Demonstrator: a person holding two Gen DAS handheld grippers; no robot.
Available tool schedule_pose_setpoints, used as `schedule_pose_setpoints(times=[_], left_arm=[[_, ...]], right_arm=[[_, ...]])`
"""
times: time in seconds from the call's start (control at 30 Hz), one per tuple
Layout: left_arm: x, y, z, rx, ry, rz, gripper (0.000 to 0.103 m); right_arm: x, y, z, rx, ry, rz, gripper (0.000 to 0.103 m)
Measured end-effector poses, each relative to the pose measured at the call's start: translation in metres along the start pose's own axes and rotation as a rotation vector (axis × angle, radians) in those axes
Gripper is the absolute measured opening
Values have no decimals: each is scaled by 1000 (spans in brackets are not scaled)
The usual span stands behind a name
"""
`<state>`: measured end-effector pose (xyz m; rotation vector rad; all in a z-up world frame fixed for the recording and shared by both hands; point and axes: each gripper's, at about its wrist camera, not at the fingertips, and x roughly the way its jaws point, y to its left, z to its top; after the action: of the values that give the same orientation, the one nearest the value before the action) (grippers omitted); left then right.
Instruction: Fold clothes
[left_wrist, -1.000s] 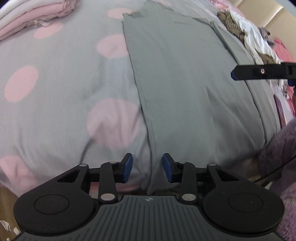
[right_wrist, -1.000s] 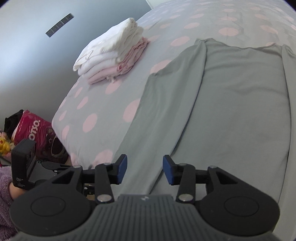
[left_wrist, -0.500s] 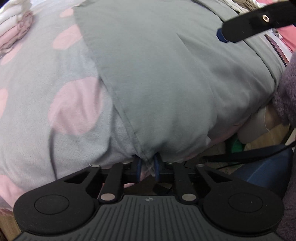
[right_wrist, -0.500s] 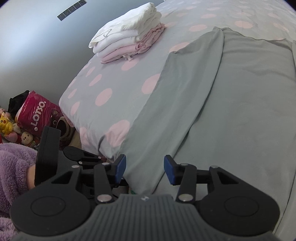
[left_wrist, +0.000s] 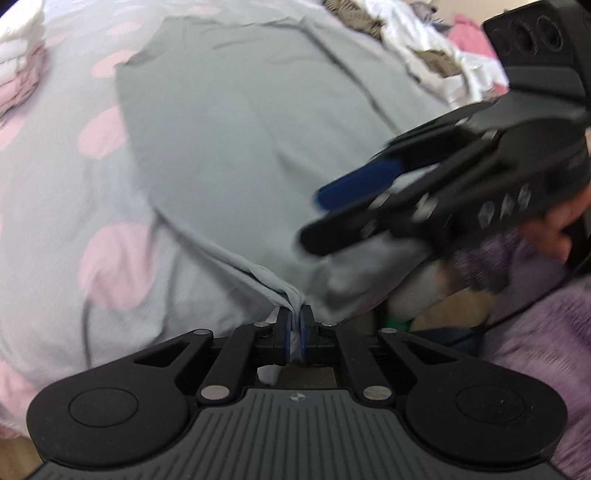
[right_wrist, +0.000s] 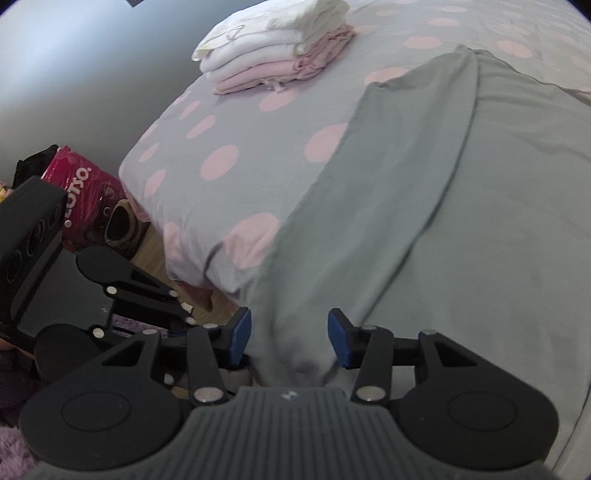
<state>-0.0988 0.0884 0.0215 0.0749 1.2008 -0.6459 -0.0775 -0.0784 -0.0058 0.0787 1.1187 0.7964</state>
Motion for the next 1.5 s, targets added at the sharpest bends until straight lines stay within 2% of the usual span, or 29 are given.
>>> schedule_pose_setpoints(times=[0.13,0.3,0.37,0.43,0.5,0.6,0.73,0.9,1.03,1.17,1.33,1.5], left_arm=[[7,-12,11,0,-13,-29,2],[13,-25,17,15,-28,-47,2],[11,-25,18,24,-30,-53,2],[9,-23,18,32,-20,-51,2],[3,-18,22,29,-7,-59,2],[-11,-4,33,23,17,-64,5],[-31,22,54,29,38,-26,26],[-35,62,92,-25,15,17,29],[-10,99,111,-153,-69,32,34],[19,139,129,-271,-137,36,34],[44,177,152,-341,-170,30,34],[69,196,170,-389,-169,9,33]], right_arm=[[8,4,4,11,14,0,49],[27,-1,3,36,81,-28,47],[33,-4,2,48,104,-30,36],[37,-8,0,71,122,-20,12],[37,-11,-1,80,123,-21,9],[34,-14,-2,96,119,-12,8],[32,-14,-2,97,118,-7,7],[29,-10,0,81,123,-1,7],[27,-7,1,67,125,1,7],[26,-8,2,65,129,17,7],[23,-6,3,58,129,30,7],[18,-8,2,70,121,49,7]])
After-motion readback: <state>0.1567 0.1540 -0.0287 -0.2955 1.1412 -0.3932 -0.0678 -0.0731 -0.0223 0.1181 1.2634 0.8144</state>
